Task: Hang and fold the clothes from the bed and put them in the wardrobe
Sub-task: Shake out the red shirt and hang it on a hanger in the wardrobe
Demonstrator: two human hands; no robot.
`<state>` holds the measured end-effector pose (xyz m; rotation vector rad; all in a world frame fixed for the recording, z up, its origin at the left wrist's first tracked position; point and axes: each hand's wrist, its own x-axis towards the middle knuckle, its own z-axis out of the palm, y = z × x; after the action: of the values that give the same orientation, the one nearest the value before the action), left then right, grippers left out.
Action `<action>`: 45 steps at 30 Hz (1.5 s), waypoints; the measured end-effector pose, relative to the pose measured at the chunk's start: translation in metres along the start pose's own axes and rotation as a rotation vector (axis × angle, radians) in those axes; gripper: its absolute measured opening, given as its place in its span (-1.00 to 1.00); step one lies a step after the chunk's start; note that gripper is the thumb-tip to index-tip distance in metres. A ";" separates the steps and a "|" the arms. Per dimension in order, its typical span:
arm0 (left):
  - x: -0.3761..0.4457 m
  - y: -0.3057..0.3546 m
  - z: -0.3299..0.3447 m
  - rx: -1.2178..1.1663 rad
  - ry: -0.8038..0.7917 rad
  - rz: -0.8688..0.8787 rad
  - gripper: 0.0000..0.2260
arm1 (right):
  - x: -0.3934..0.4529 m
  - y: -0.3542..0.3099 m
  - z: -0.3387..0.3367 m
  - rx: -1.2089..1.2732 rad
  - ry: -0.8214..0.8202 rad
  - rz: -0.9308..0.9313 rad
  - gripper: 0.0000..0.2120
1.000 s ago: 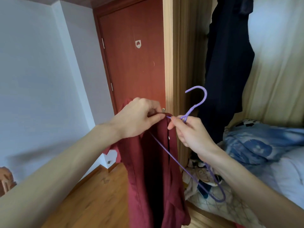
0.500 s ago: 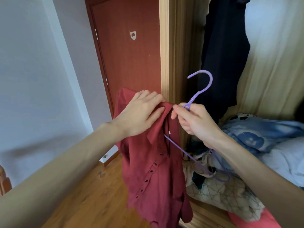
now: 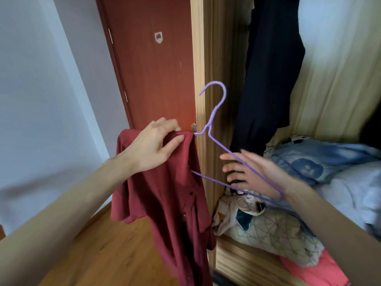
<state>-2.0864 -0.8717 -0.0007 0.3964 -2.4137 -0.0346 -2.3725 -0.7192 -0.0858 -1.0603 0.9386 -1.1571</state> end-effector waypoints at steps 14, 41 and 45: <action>-0.008 0.024 -0.031 -0.289 0.079 -0.160 -0.82 | 0.058 0.068 0.065 -1.110 0.389 -0.450 -0.65; -0.078 -0.036 -0.035 0.111 -0.034 -0.190 -0.65 | 0.004 -0.080 -0.008 -1.490 0.767 -0.609 -0.70; -0.072 -0.020 -0.016 0.152 0.047 -0.190 -0.71 | -0.001 -0.099 0.017 -1.270 0.773 -0.680 -0.73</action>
<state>-2.0187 -0.8687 -0.0367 0.6883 -2.3321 0.0735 -2.3804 -0.7228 0.0140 -2.1030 2.1805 -1.5707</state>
